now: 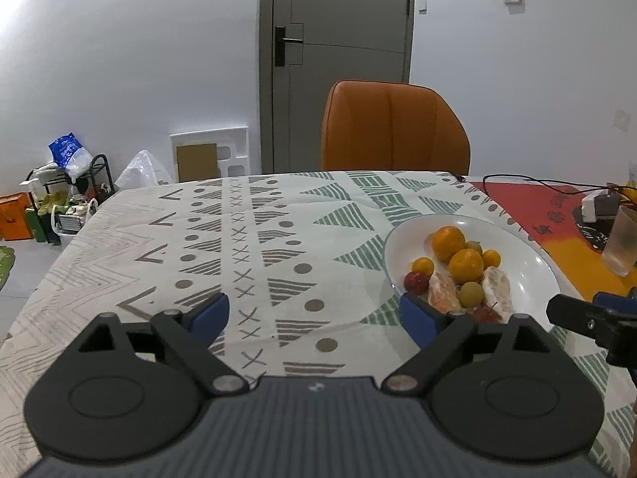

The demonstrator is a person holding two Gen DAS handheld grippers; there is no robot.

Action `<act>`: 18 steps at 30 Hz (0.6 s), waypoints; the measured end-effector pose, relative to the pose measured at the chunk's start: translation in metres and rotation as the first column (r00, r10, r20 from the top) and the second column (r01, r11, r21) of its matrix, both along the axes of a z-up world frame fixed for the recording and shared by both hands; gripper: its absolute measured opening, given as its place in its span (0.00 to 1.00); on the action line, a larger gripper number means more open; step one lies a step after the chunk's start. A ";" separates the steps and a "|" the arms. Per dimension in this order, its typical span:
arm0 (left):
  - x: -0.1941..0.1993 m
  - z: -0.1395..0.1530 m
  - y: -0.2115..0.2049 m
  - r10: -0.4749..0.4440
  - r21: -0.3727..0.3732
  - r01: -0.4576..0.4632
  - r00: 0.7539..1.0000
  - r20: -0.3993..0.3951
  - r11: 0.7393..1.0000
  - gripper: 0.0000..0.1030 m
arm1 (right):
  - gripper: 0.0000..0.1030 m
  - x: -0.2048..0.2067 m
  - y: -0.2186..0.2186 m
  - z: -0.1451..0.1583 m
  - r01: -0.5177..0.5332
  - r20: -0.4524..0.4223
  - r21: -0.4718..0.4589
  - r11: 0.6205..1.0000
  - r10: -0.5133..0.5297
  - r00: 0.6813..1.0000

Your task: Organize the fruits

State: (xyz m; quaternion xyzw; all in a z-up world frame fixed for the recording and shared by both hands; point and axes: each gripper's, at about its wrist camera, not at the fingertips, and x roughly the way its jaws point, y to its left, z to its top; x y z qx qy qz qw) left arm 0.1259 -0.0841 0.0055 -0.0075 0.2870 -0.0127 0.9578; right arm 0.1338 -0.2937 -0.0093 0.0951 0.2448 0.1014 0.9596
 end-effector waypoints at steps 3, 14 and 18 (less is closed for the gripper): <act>-0.008 0.003 0.005 0.015 -0.009 -0.015 1.000 -0.005 1.000 0.89 | 1.00 -0.004 0.003 0.002 -0.014 0.002 -0.006 1.000 0.014 1.000; -0.050 0.021 0.020 0.047 0.027 -0.047 0.999 -0.002 0.999 0.97 | 1.00 -0.018 0.015 0.008 -0.053 -0.007 -0.017 0.998 0.053 0.999; -0.064 0.027 0.028 0.052 0.043 -0.052 0.999 0.000 0.998 0.98 | 1.00 -0.025 0.018 0.009 -0.059 -0.011 -0.018 0.998 0.059 0.998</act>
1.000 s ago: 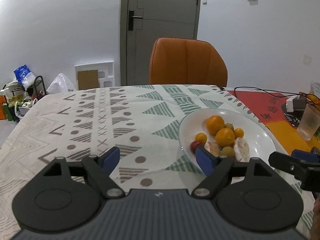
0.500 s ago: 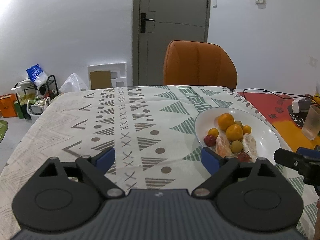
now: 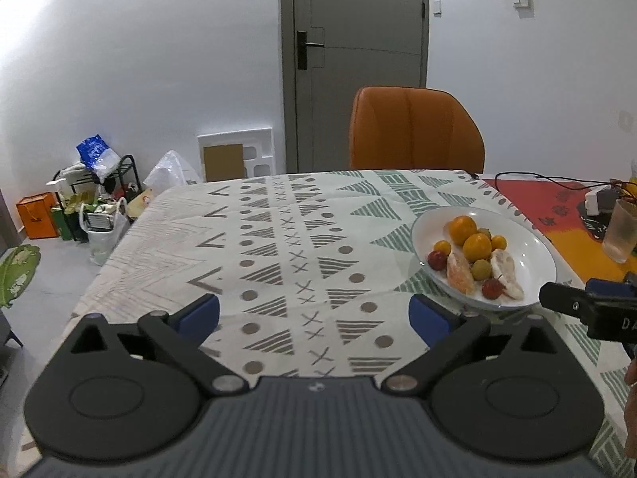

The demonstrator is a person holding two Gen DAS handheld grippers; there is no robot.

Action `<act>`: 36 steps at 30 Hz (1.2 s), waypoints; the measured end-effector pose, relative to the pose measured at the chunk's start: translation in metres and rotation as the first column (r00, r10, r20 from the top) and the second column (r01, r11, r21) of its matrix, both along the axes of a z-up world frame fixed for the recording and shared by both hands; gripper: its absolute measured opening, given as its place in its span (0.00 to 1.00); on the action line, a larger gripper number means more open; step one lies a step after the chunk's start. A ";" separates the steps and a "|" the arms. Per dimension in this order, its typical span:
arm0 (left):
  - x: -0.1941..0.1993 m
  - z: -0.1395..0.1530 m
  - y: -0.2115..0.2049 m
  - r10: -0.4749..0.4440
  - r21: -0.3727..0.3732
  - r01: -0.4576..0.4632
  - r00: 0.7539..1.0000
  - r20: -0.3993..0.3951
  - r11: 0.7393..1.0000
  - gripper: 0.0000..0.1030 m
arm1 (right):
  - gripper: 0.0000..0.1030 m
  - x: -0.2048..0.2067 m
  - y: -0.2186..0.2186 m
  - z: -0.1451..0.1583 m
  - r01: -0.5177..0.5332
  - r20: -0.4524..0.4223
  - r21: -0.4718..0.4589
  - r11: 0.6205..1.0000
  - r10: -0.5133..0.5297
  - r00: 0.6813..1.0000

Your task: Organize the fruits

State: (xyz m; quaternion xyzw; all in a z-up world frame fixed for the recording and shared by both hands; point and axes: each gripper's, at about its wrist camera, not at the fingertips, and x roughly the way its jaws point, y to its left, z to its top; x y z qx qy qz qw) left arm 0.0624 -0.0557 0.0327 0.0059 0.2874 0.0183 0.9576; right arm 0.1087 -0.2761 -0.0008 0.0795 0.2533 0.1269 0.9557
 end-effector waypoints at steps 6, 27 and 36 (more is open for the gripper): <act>-0.014 0.004 0.014 0.027 -0.010 -0.027 1.000 0.010 1.000 0.98 | 1.00 -0.006 0.005 0.006 -0.016 0.011 -0.008 1.000 0.017 1.000; -0.053 -0.007 0.053 0.093 -0.066 -0.092 0.996 0.017 0.994 0.98 | 1.00 -0.032 0.043 0.018 -0.112 0.041 -0.059 0.992 0.114 0.993; -0.067 -0.012 0.064 0.117 -0.078 -0.115 0.993 0.024 0.990 0.98 | 1.00 -0.043 0.061 0.017 -0.153 0.045 -0.079 0.985 0.157 0.987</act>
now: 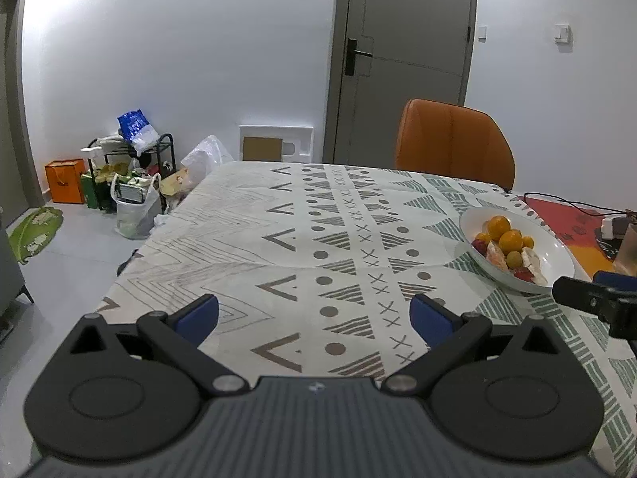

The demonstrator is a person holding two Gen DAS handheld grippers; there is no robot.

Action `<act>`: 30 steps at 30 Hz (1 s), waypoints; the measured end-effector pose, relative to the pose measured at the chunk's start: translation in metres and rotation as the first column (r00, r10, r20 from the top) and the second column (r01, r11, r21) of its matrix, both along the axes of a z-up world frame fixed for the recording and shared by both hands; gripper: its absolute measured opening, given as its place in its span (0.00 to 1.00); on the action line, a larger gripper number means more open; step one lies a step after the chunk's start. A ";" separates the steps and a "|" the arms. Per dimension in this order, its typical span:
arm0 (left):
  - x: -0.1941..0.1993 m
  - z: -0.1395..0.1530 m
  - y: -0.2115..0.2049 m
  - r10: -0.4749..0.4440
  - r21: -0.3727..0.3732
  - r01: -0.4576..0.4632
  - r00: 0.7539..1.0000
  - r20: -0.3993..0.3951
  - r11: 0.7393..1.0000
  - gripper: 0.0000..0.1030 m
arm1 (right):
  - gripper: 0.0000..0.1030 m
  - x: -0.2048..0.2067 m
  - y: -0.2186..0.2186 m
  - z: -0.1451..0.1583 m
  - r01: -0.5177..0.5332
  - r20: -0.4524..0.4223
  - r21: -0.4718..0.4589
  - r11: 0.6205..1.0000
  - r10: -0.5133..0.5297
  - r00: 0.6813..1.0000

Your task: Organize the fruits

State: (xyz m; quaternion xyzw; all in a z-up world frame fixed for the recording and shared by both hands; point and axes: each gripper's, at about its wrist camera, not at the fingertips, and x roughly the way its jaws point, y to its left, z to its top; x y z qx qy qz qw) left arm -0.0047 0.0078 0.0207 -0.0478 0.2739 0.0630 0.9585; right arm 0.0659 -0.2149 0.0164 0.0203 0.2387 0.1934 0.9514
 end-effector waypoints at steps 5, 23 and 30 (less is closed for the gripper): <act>-0.001 0.001 0.005 0.006 0.002 -0.006 1.000 0.000 1.000 0.98 | 1.00 -0.001 0.007 -0.001 -0.017 -0.003 -0.002 1.000 0.017 1.000; 0.001 -0.007 -0.001 -0.038 0.005 0.038 0.999 -0.019 0.999 0.98 | 1.00 0.000 0.008 -0.005 -0.008 -0.011 -0.006 1.000 0.008 1.000; 0.001 -0.006 -0.002 -0.048 0.005 0.048 0.999 -0.021 0.999 0.98 | 1.00 -0.001 0.010 -0.007 -0.011 -0.012 -0.008 1.000 0.011 1.000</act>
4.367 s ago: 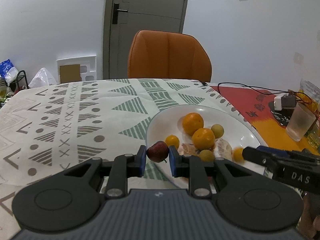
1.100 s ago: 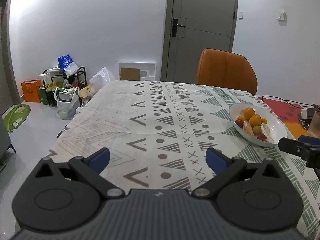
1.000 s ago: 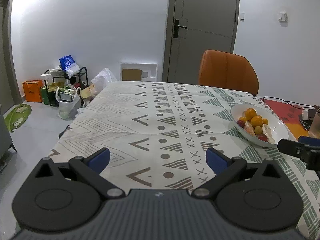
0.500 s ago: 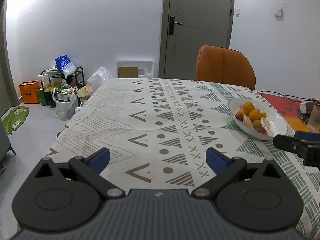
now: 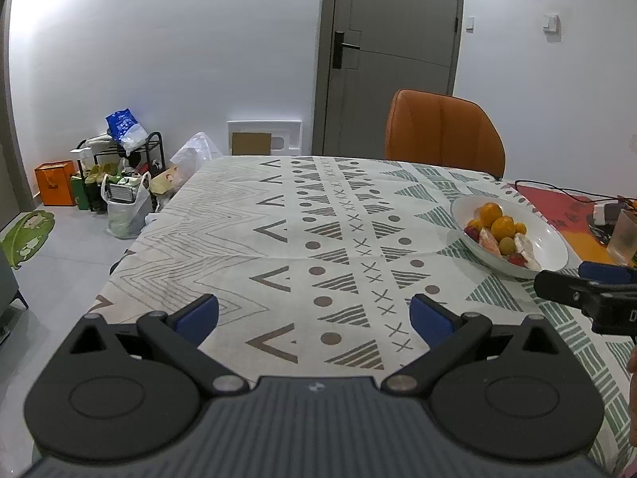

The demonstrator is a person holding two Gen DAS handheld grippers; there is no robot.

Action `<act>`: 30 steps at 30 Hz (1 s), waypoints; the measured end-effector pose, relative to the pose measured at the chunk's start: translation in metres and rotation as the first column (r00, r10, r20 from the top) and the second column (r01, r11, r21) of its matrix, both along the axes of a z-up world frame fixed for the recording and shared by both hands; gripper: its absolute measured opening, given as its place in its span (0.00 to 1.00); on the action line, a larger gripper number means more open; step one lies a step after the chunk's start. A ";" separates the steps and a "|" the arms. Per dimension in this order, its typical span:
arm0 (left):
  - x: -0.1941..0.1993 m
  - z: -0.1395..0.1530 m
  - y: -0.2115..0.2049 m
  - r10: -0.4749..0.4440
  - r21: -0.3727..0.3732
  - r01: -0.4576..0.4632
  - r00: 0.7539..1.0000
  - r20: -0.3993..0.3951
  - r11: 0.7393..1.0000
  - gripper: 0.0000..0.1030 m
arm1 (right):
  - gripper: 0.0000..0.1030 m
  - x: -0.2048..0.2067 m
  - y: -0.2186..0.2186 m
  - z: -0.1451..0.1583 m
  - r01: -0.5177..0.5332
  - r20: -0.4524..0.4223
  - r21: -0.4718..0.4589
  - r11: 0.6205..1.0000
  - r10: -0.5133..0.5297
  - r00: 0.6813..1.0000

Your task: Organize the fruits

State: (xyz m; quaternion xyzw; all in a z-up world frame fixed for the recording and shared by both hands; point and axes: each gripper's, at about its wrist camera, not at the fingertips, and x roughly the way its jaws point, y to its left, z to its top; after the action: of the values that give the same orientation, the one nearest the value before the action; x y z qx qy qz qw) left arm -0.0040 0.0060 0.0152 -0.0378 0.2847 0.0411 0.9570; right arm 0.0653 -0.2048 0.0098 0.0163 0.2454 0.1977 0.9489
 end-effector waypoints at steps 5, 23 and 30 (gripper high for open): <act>0.000 0.000 -0.002 0.000 0.000 0.000 1.000 -0.001 1.000 0.98 | 1.00 0.000 -0.001 0.000 0.003 0.002 0.001 1.000 -0.003 1.000; -0.001 0.002 0.000 0.003 -0.006 -0.003 1.000 0.001 1.000 0.98 | 1.00 -0.001 -0.005 0.006 0.012 0.012 0.004 1.000 -0.012 1.000; -0.001 0.003 0.000 0.004 -0.006 -0.004 1.000 0.001 1.000 0.98 | 1.00 -0.001 -0.006 0.006 0.013 0.014 0.001 1.000 -0.013 1.000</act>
State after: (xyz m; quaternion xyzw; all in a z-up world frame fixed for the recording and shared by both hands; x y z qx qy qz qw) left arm -0.0047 0.0061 0.0181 -0.0413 0.2845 0.0421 0.9569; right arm 0.0641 -0.2104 0.0156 0.0170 0.2387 0.1920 0.9518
